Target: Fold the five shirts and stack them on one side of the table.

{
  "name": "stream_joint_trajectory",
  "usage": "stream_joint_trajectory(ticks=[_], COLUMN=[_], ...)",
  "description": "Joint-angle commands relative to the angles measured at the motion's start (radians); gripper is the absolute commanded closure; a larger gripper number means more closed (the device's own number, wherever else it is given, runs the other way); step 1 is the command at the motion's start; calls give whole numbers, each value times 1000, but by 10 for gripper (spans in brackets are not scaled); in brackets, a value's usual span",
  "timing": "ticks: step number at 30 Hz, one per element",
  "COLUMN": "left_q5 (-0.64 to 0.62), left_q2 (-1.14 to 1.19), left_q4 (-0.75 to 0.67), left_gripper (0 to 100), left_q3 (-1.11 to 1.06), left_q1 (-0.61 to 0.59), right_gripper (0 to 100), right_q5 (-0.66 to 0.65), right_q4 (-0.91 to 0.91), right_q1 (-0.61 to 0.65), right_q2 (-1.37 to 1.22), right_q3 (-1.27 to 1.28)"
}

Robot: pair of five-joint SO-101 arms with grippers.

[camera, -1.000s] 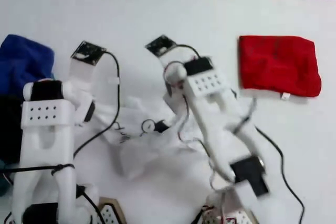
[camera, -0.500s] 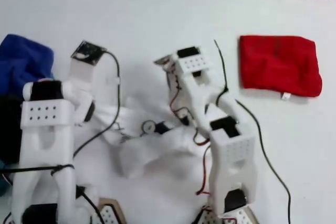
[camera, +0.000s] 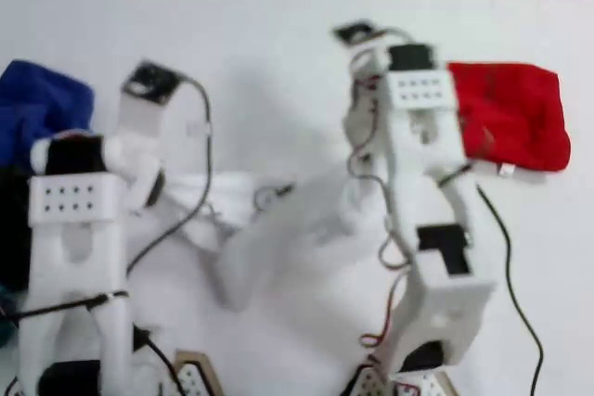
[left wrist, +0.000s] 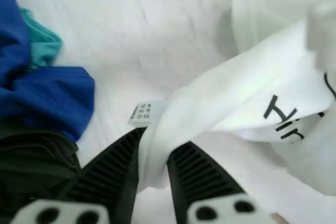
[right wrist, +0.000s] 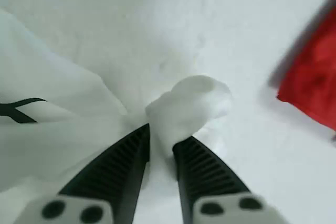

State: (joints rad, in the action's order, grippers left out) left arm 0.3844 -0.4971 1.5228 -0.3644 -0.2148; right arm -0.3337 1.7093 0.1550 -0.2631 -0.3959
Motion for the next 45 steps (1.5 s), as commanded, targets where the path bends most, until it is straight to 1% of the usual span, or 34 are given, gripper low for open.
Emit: stream_joint_trajectory(ticks=[1,6,9,11,14,17,21,23,28,31,35,38,39,41,43,45], left_q5=[3,5,5,2,5,5,8,8,8,8,37,66,68,69,69,69], left_q2=[-20,-20,-20,-20,-20,-20,-20,-20,-20,-20,-20,-20,-20,-20,-20,-20], left_q4=[28,55,81,109,150,190,198,187,75,11,-43,-49,-44,-41,-41,-41], left_gripper=[975,975,975,975,975,975,975,975,975,975,975,975,975,975,975,975], left_q3=[226,461,553,579,575,555,432,344,102,1,-70,-82,-81,-81,-81,-81], left_q1=[3,3,3,5,5,5,3,3,3,3,3,3,2,0,-2,-2], right_gripper=[978,978,978,978,978,978,978,978,974,974,974,974,974,973,940,862], right_q5=[0,0,0,0,0,0,-14,-86,-316,-454,-563,-628,-637,-641,-638,-637], right_q4=[8,4,15,53,59,59,58,42,-73,-104,-67,38,64,61,61,61], right_q1=[-36,-88,-124,-133,-137,-130,-110,-108,-143,-189,-268,-294,-303,-334,-344,-344], right_q2=[182,303,369,418,513,639,788,839,883,888,888,888,889,901,923,947], right_q3=[-80,-201,-239,-224,-117,69,362,526,924,1046,1045,984,959,922,899,893])
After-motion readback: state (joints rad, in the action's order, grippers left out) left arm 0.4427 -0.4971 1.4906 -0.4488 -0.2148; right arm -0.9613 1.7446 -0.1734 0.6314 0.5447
